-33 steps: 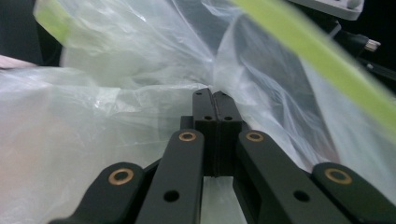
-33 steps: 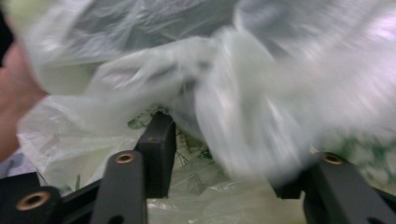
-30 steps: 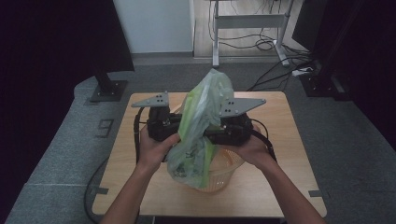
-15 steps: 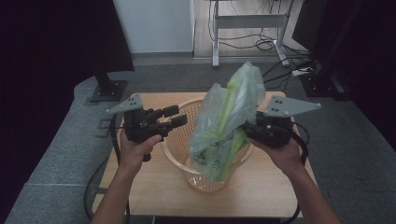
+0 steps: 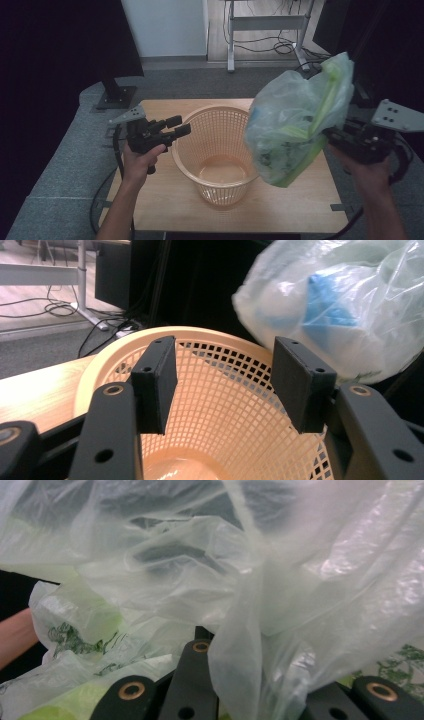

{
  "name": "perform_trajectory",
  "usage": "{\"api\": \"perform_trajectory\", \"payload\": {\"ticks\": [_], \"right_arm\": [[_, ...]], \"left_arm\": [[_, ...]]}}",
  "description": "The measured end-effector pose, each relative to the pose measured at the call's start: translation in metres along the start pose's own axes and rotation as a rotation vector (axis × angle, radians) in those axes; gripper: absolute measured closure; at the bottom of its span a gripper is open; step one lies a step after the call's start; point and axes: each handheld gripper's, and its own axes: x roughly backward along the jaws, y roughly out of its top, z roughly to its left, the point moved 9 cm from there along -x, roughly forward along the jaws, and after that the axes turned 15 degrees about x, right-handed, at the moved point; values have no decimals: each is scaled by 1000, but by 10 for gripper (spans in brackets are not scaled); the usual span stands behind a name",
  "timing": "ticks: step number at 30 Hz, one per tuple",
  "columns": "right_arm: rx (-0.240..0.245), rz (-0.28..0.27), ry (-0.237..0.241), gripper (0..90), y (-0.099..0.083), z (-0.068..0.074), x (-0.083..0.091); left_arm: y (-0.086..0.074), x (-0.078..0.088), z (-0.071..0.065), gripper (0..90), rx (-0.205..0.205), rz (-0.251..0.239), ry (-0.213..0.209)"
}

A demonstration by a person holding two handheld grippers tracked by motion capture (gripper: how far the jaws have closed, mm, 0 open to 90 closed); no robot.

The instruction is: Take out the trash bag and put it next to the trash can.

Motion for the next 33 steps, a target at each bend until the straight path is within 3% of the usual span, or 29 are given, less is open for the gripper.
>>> {"api": "perform_trajectory", "payload": {"ticks": [5, 6, 7, 9, 10, 11, 15, 16, 17, 18, 20, 23, 28, 29, 30, 31, 32, 33], "right_arm": [[-13, 17, -41, 858, -9, -18, 23], [-22, 43, -54, 858, -23, -25, 32], [-22, 43, -54, 858, -23, -25, 32], [-55, 89, -56, 858, -53, -33, 37], [-55, 89, -56, 858, -53, -33, 37], [-79, 124, -38, 857, -78, -34, 35], [-130, 217, 8, 854, -144, -26, 10], [-130, 217, 8, 854, -144, -26, 10], [-150, 247, 23, 853, -163, -22, 1], [-186, 301, 44, 852, -199, -14, -17], [-213, 345, 57, 852, -227, -7, -33], [-220, 380, 63, 850, -248, -2, -48], [-224, 378, 53, 811, -249, -1, -53], [-224, 378, 40, 700, -247, -1, -53], [-241, 375, -34, 355, -242, -5, -52], [-258, 369, -61, 239, -238, -7, -49], [-258, 369, -61, 239, -238, -7, -49], [-292, 345, -91, 145, -230, -7, -41]], "left_arm": [[0, 7, 5, 447, 4, -7, 11], [0, 12, 8, 447, 6, -13, 14], [0, 12, 8, 447, 6, -13, 14], [-2, 17, 12, 448, 12, -20, 21], [-2, 17, 12, 447, 12, -20, 21], [-2, 18, 14, 447, 15, -20, 24], [-7, 21, 21, 446, 29, -21, 32], [-7, 21, 21, 446, 29, -21, 32], [-8, 21, 22, 446, 32, -21, 34], [-10, 21, 24, 446, 33, -18, 37], [-12, 23, 28, 446, 41, -13, 44], [-13, 24, 31, 446, 45, -14, 48], [-16, 27, 38, 446, 64, -18, 48], [-17, 27, 39, 446, 66, -19, 48], [-18, 28, 40, 445, 69, -22, 47], [-19, 29, 40, 445, 70, -23, 46], [-19, 29, 40, 444, 70, -23, 46], [-19, 31, 41, 444, 72, -25, 46]]}}
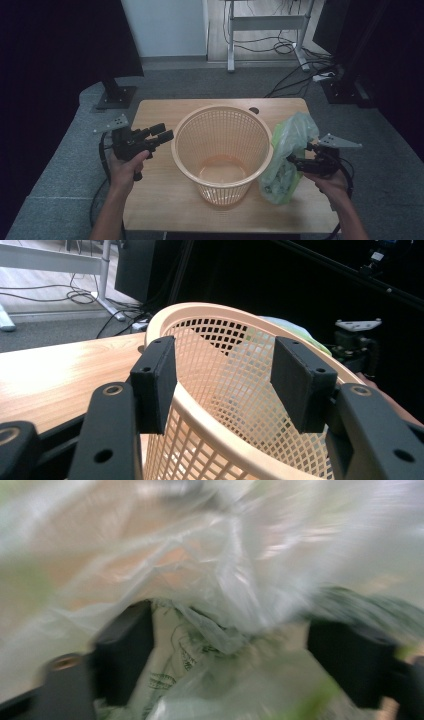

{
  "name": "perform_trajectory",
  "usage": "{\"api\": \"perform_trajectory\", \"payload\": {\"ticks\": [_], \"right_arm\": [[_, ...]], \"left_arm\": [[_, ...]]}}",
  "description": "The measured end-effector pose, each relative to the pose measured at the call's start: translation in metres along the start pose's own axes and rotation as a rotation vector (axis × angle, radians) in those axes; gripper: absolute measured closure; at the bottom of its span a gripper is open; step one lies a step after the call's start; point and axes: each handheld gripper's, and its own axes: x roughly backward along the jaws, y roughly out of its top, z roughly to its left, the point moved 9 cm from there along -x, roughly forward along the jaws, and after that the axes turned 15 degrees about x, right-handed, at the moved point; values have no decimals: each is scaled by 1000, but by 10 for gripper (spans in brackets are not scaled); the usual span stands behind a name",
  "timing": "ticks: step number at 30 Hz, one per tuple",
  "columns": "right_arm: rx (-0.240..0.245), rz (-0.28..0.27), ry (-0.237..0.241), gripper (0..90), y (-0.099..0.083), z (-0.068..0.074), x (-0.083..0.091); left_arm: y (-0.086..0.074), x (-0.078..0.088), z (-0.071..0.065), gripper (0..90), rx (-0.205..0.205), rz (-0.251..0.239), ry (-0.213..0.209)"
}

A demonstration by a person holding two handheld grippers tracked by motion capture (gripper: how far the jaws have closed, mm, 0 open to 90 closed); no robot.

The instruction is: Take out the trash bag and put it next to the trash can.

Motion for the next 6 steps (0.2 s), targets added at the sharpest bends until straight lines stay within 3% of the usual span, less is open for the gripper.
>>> {"api": "perform_trajectory", "payload": {"ticks": [4, 5, 6], "right_arm": [[-58, -86, -23, 134, 6, -3, 31], [-58, -86, -23, 134, 6, -3, 31], [-76, -119, -28, 135, 5, -5, 45]], "left_arm": [[1, 2, 1, 444, 6, -8, -5], [1, 2, 1, 444, 7, -9, -5], [1, 2, 2, 444, 7, -9, -5]]}}
